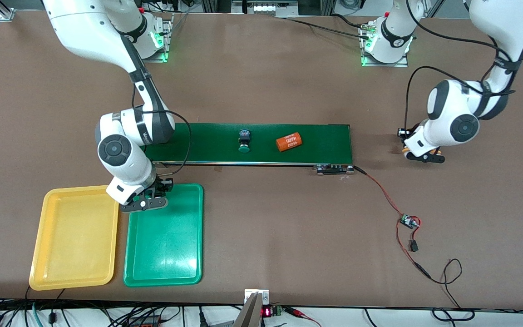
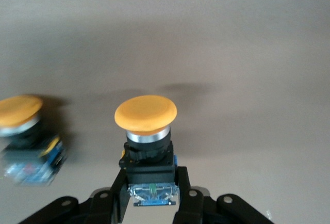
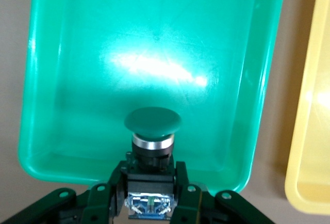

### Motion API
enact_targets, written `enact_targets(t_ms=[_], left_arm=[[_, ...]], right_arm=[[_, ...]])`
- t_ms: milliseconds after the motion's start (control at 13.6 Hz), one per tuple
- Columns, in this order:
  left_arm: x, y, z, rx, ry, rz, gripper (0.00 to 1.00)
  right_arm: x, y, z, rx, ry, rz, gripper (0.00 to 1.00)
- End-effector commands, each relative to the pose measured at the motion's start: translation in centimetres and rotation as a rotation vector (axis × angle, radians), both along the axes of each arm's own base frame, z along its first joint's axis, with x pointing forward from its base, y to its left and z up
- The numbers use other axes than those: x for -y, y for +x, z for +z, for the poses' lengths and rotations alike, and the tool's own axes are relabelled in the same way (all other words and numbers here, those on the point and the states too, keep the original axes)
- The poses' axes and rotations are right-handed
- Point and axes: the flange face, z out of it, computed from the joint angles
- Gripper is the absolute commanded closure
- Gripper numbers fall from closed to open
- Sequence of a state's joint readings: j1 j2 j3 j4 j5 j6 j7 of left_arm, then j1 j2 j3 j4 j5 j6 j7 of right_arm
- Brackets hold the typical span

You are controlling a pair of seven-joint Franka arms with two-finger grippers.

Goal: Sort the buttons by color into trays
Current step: 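Move the green button over the green tray while the left gripper grasps a yellow button, then release the green button in the green tray while the left gripper places the yellow button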

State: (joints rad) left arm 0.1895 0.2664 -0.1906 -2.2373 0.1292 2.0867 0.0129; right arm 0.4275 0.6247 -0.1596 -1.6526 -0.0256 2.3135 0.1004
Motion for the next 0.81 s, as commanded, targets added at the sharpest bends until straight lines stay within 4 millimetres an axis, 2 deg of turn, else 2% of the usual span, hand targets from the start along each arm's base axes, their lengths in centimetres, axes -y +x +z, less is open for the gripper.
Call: enact_targets(t_ms=[0, 74, 147, 368, 441, 515, 588, 735], left_arm=[[4.3, 3.4, 6.4, -0.045, -0.015, -0.043, 0.69], [6.7, 3.9, 7.3, -0.032, -0.039, -0.044, 0.69], [9.8, 3.9, 7.9, -0.021, -0.072, -0.026, 0.69], [17.6, 4.3, 7.8, 0.015, -0.126, 0.057, 0.69], [19.7, 4.3, 7.4, 0.041, -0.13, 0.072, 0.68], [22.0, 3.8, 6.7, 0.054, -0.137, 0.07, 0.68], [24.6, 3.0, 5.7, 0.047, -0.139, 0.069, 0.68], [26.8, 2.2, 4.3, 0.056, -0.142, 0.102, 0.63]], right_arm=[[2.1, 1.8, -2.5, 0.012, 0.001, 0.056, 0.64], [2.9, 2.1, -3.9, 0.016, 0.032, 0.046, 0.63], [2.9, 2.2, -5.0, 0.02, 0.053, 0.059, 0.63], [2.7, 2.8, -6.4, 0.022, 0.052, 0.076, 0.63], [2.7, 2.8, -6.6, 0.027, 0.052, 0.075, 0.53], [2.5, 3.0, -6.2, 0.034, 0.058, 0.066, 0.01], [2.3, 3.0, -5.7, 0.034, 0.073, 0.055, 0.0], [0.8, 2.5, -4.1, 0.02, 0.109, 0.04, 0.0]])
